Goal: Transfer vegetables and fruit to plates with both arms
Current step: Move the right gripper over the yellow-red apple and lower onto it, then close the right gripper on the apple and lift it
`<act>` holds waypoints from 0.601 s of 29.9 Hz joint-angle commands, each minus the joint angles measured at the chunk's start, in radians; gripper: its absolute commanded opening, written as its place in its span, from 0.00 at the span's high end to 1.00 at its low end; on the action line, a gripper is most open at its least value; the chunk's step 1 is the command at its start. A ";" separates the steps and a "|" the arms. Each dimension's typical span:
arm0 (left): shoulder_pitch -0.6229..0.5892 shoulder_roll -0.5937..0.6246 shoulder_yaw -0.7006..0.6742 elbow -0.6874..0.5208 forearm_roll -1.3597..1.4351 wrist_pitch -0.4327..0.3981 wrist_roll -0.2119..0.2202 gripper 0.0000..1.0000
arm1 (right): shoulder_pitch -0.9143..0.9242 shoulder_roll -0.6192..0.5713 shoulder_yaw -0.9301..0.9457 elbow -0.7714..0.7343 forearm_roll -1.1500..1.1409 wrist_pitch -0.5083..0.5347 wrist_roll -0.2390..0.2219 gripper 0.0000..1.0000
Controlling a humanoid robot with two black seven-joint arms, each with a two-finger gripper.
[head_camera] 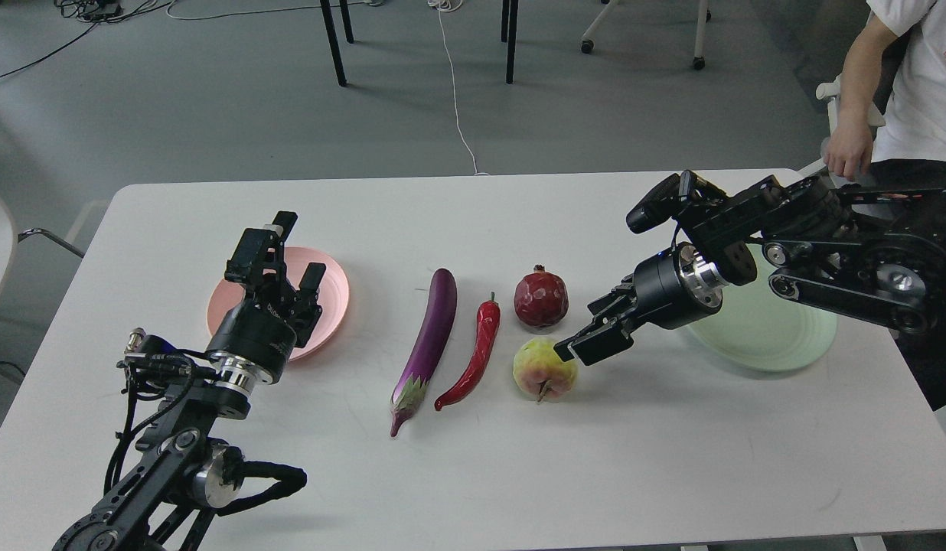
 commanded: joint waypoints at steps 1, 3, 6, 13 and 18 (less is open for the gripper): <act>0.002 -0.001 0.000 -0.001 0.000 0.000 0.000 0.02 | -0.007 0.042 -0.009 -0.029 -0.018 -0.002 0.000 0.01; 0.002 -0.001 -0.002 -0.002 0.000 0.000 0.000 0.02 | -0.011 0.071 -0.008 -0.046 -0.018 -0.003 0.000 0.01; 0.004 -0.002 0.000 -0.008 0.000 0.000 0.002 0.02 | -0.018 0.125 -0.011 -0.094 -0.017 -0.005 0.000 0.01; 0.006 -0.010 0.000 -0.008 0.000 0.000 0.002 0.02 | -0.045 0.217 -0.017 -0.163 -0.015 -0.009 0.000 0.01; 0.010 -0.011 -0.002 -0.008 0.000 0.000 0.002 0.02 | -0.054 0.261 -0.032 -0.200 -0.015 -0.012 0.000 0.02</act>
